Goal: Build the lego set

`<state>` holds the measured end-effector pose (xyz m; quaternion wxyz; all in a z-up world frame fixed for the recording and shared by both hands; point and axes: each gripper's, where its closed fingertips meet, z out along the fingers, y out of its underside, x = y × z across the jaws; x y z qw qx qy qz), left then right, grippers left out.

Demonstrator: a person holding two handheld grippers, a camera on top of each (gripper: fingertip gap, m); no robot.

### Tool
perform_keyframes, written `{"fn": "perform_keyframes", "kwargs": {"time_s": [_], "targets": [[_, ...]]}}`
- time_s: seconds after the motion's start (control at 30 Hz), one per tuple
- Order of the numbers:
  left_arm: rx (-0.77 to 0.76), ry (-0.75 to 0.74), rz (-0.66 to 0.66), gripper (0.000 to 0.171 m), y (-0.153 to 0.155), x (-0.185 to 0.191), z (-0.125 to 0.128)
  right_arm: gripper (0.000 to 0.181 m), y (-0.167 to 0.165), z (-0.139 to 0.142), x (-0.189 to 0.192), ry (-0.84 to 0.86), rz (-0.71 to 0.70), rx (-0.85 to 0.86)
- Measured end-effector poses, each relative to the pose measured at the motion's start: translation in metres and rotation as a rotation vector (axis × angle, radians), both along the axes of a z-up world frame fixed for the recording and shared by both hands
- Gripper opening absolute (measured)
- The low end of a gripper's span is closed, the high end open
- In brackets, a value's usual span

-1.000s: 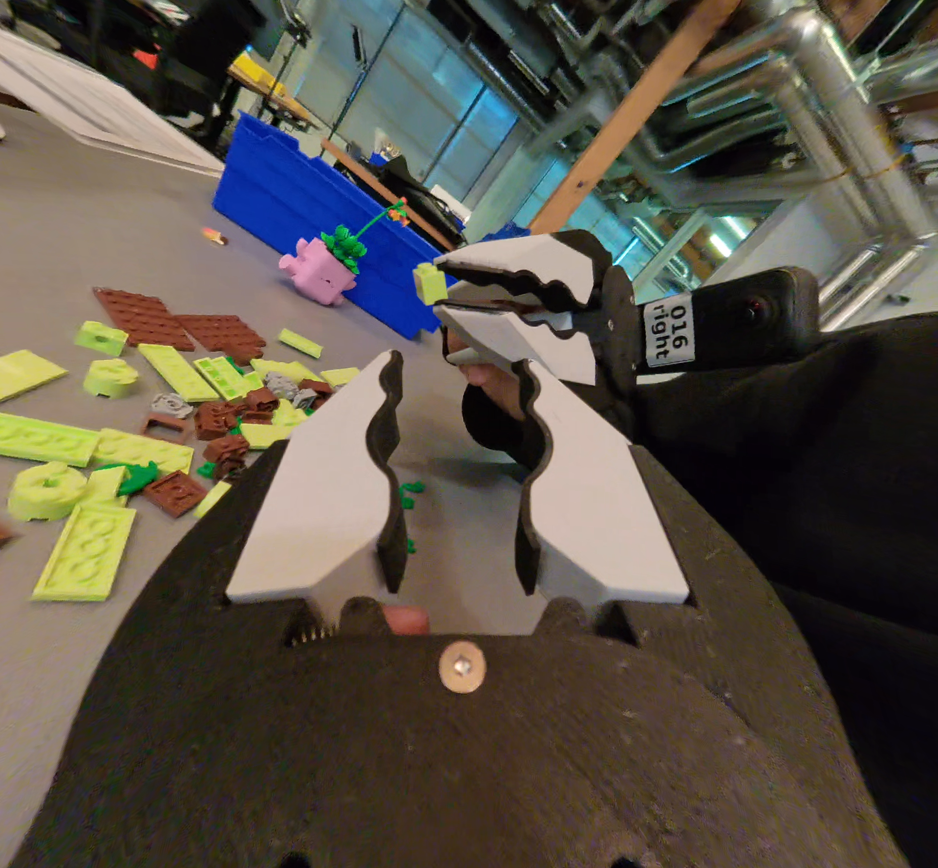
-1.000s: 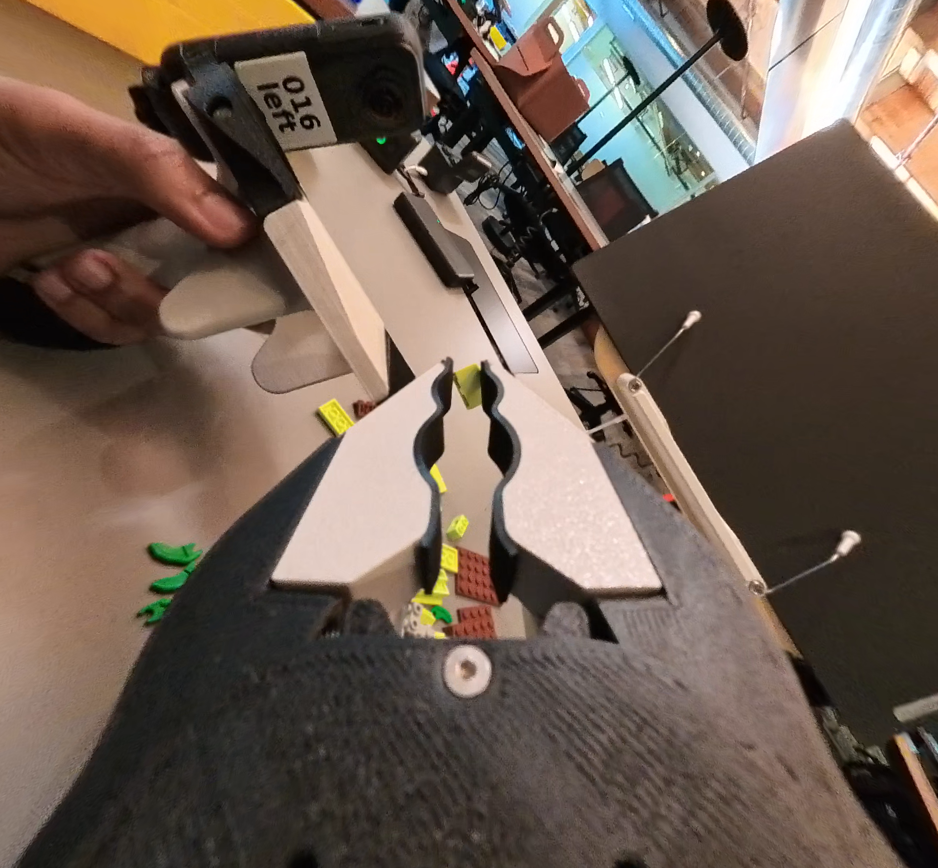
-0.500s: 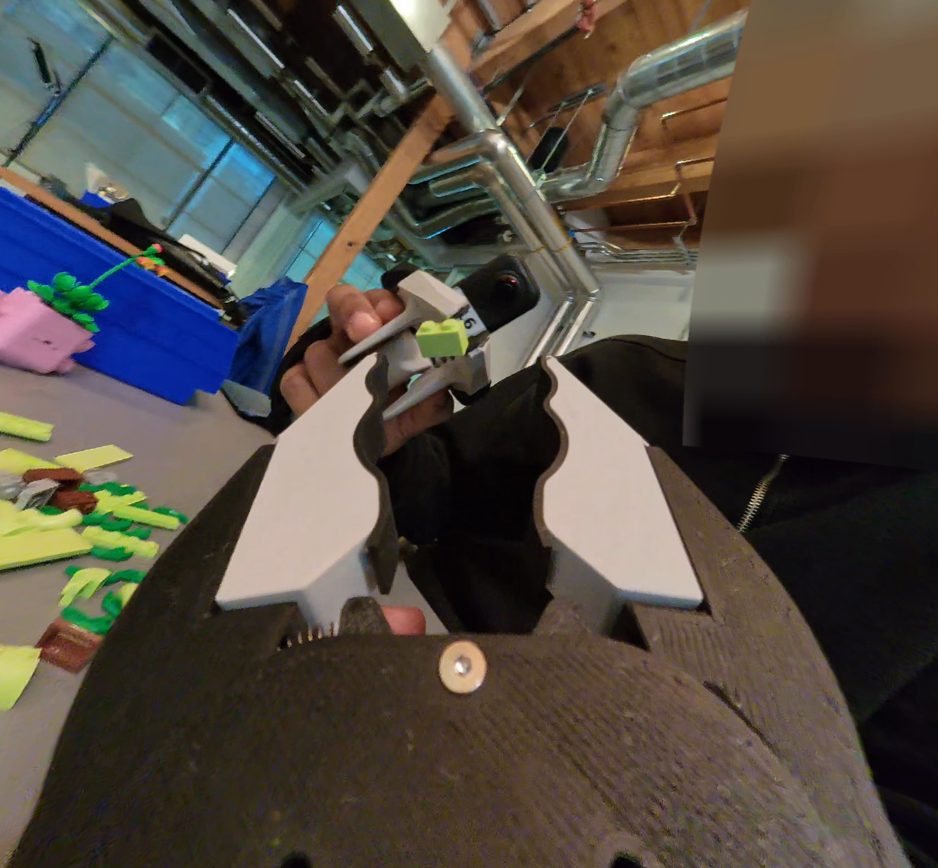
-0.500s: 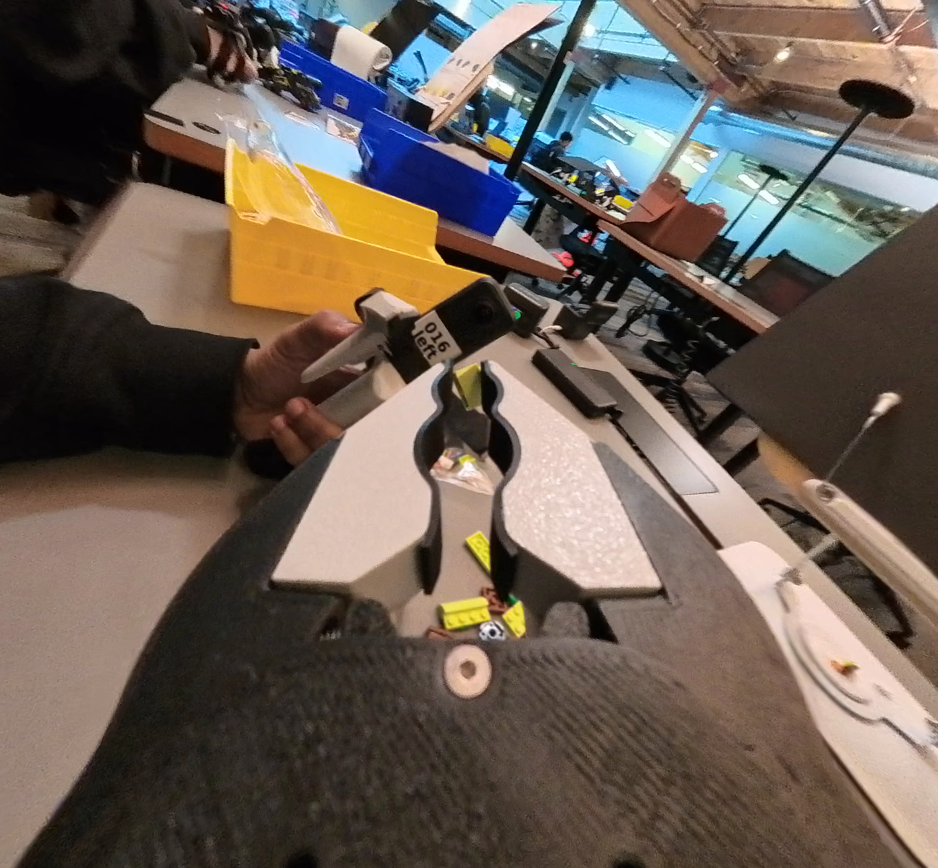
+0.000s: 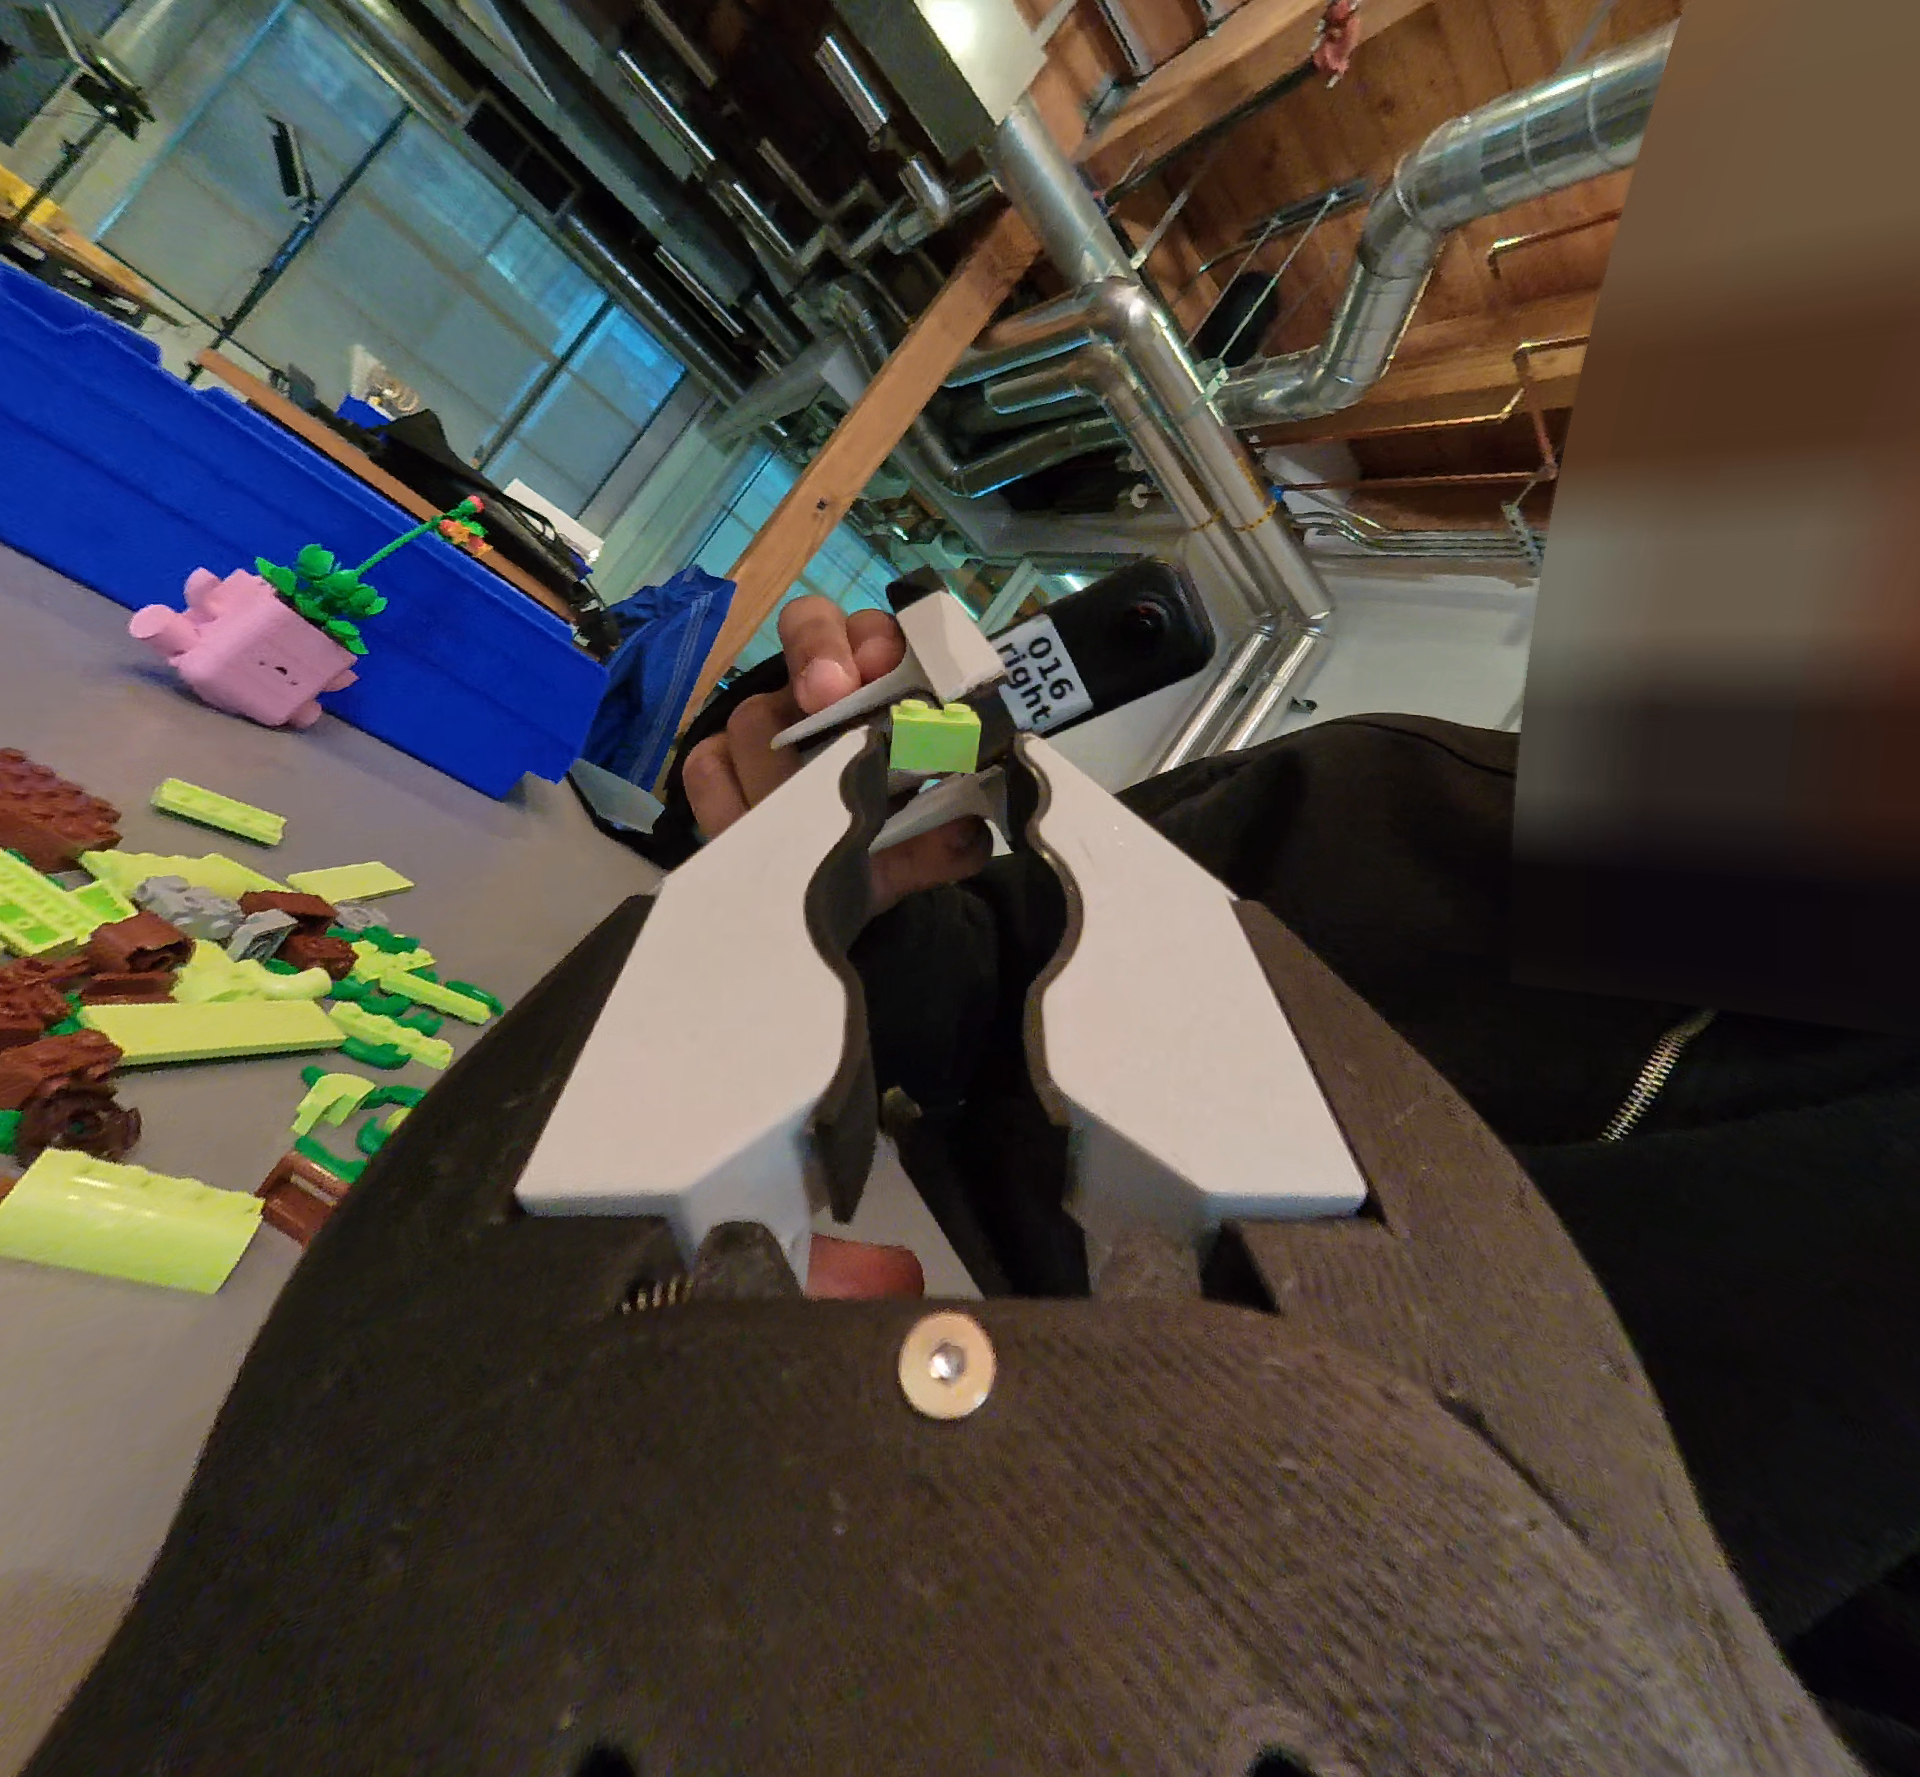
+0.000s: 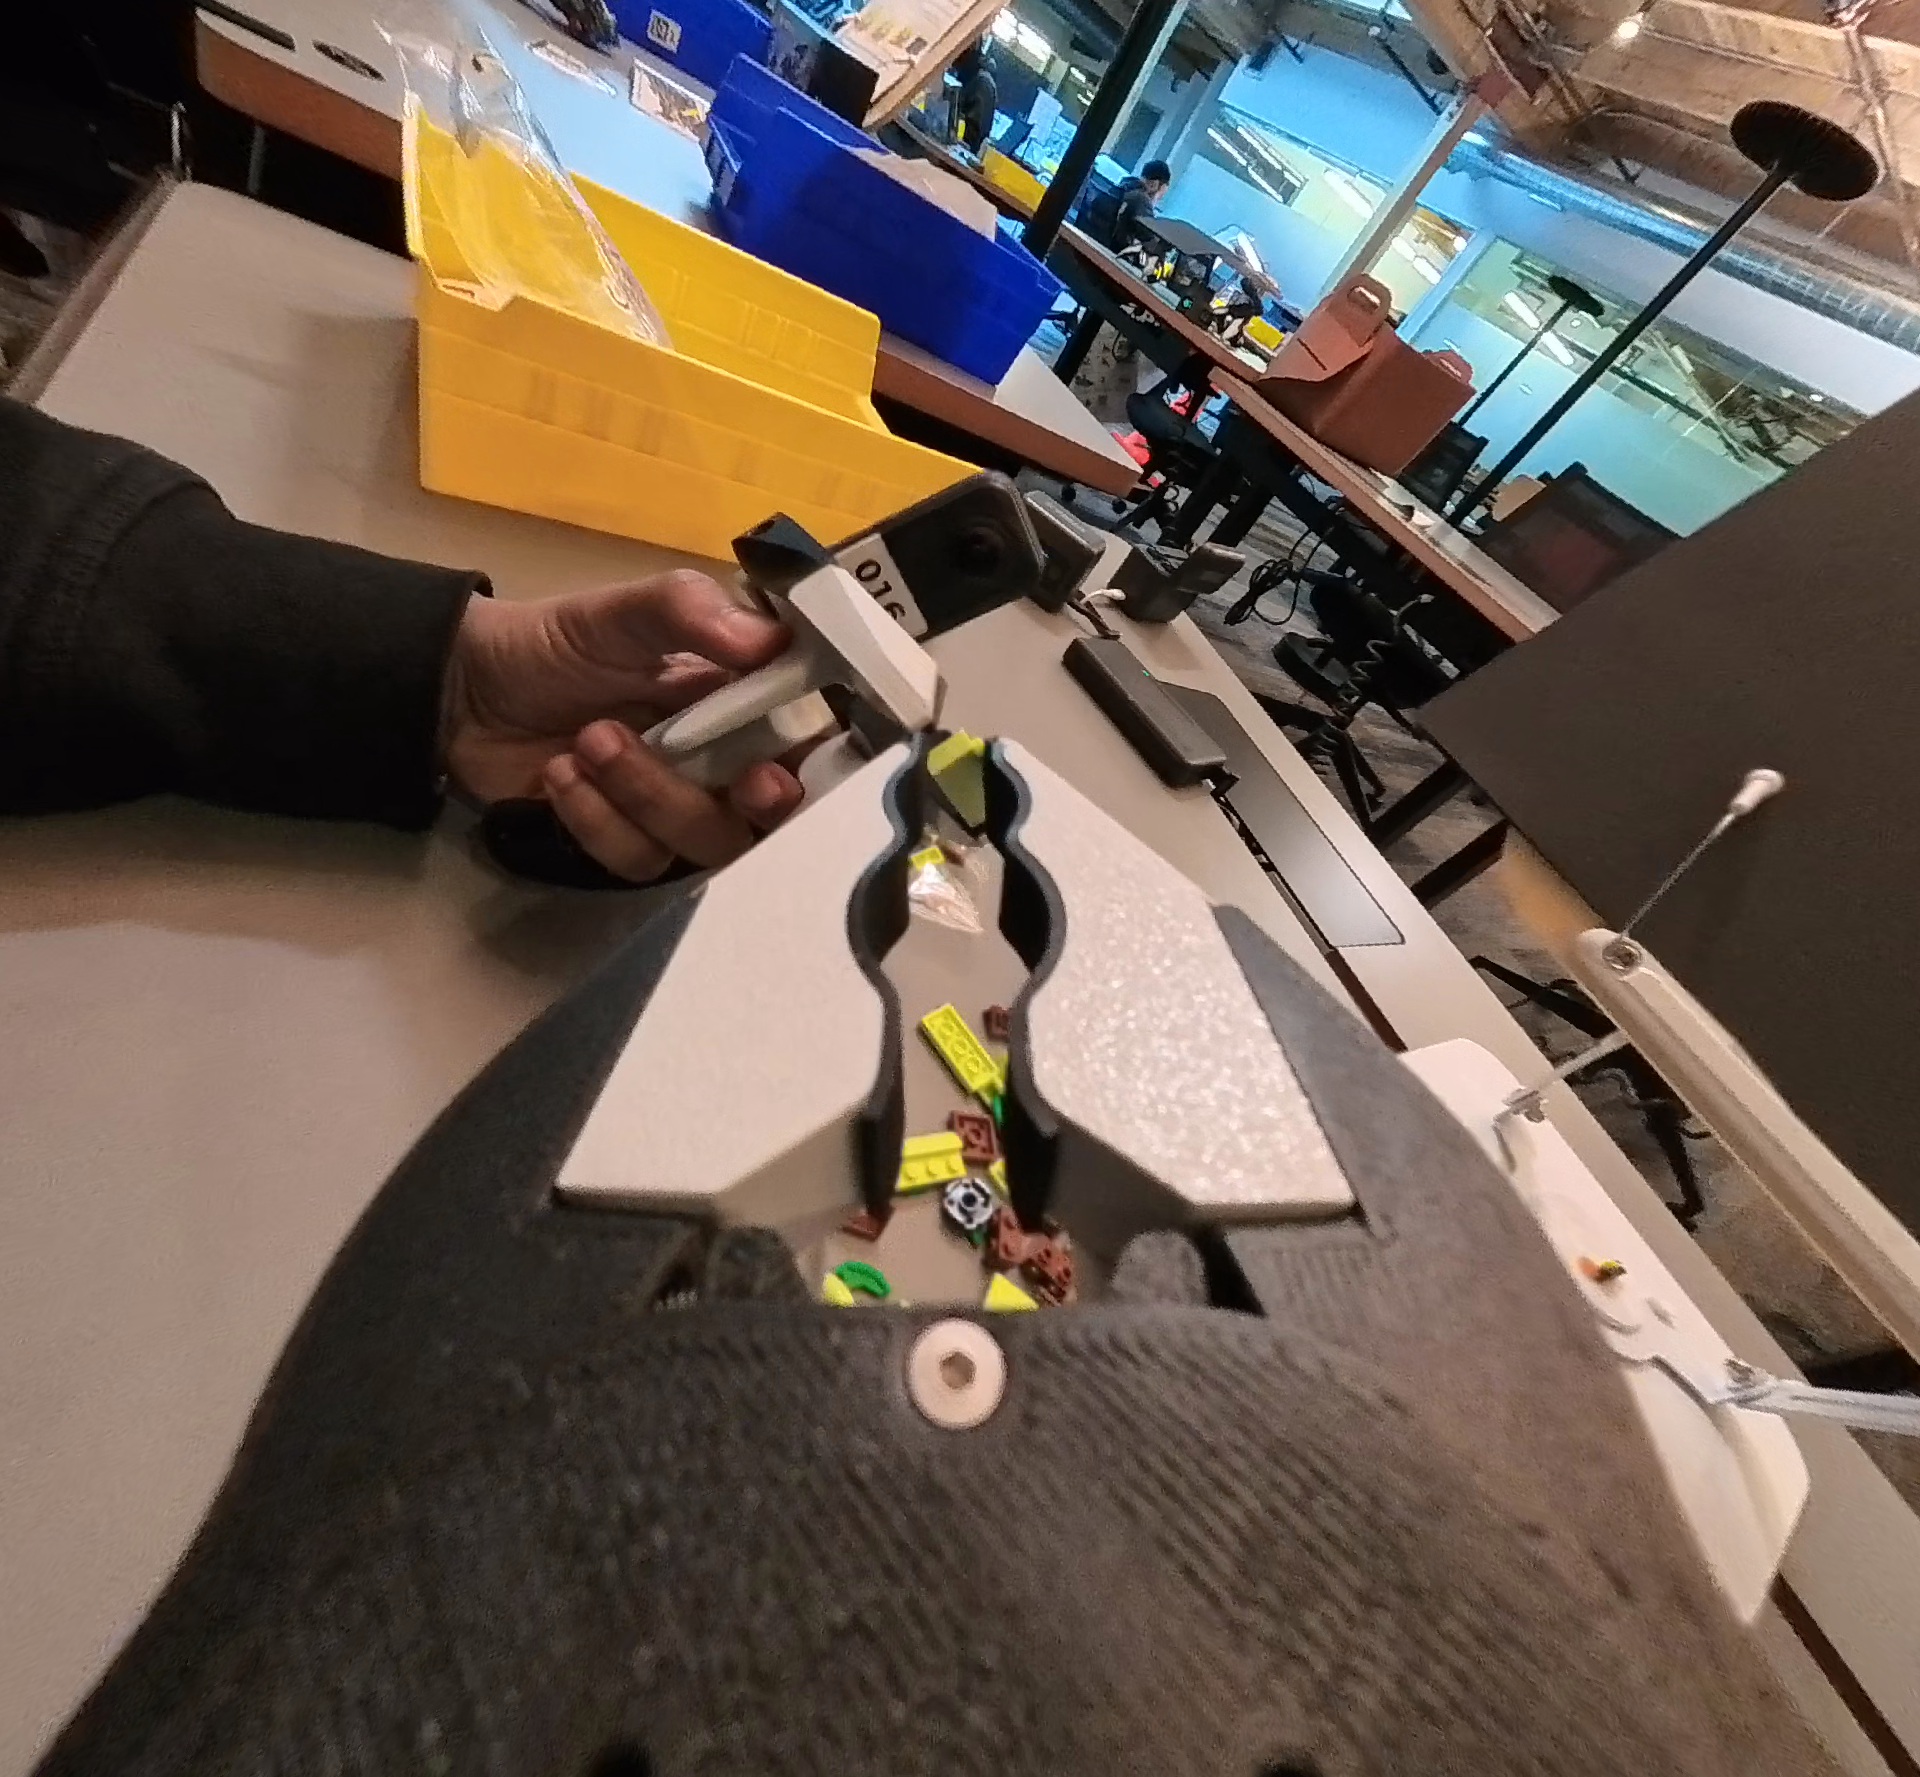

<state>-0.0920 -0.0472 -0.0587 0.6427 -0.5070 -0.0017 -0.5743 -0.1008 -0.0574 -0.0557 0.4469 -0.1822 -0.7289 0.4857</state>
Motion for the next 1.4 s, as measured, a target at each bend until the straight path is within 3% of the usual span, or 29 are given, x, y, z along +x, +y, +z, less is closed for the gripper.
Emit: {"fn": "perform_keyframes", "kwargs": {"time_s": [0.2, 0.37, 0.43, 0.5, 0.57, 0.63, 0.73, 0.97, 1.13, 1.27, 1.4], "targets": [[-0.024, 0.056, 0.091, 0.015, 0.005, -0.007, -0.005, 0.018, 0.007, -0.009, -0.004, -0.076, -0.020, -0.020], [-0.067, 0.142, 0.221, 0.014, 0.011, -0.016, -0.012, 0.023, 0.023, -0.010, -0.008, -0.161, -0.052, -0.141], [-0.136, 0.332, 0.433, 0.015, 0.020, -0.028, -0.023, 0.024, 0.034, -0.011, -0.013, -0.232, -0.081, -0.244], [-0.202, 0.615, 0.697, 0.015, 0.022, -0.042, -0.032, 0.027, 0.050, -0.023, -0.023, -0.350, -0.159, -0.356], [-0.274, 0.839, 0.821, 0.015, 0.024, -0.048, -0.043, 0.029, 0.057, -0.037, -0.029, -0.468, -0.181, -0.467], [-0.304, 0.956, 0.875, 0.015, 0.028, -0.048, -0.048, 0.029, 0.055, -0.039, -0.029, -0.518, -0.147, -0.581], [-0.304, 1.063, 0.916, 0.015, 0.031, -0.044, -0.048, 0.028, 0.052, -0.040, -0.029, -0.556, -0.126, -0.644], [-0.325, 1.348, 0.956, 0.015, 0.037, -0.035, -0.061, 0.025, 0.047, -0.057, -0.026, -0.633, -0.148, -0.537], [-0.321, 1.407, 0.904, 0.015, 0.043, -0.024, -0.069, 0.023, 0.044, -0.065, -0.024, -0.691, -0.130, -0.562], [-0.317, 1.457, 0.888, 0.016, 0.046, -0.020, -0.074, 0.007, 0.044, -0.070, -0.022, -0.718, -0.134, -0.540], [-0.321, 1.318, 0.829, 0.018, 0.044, -0.021, -0.075, 0.006, 0.060, -0.068, -0.022, -0.698, -0.186, -0.564]]}}
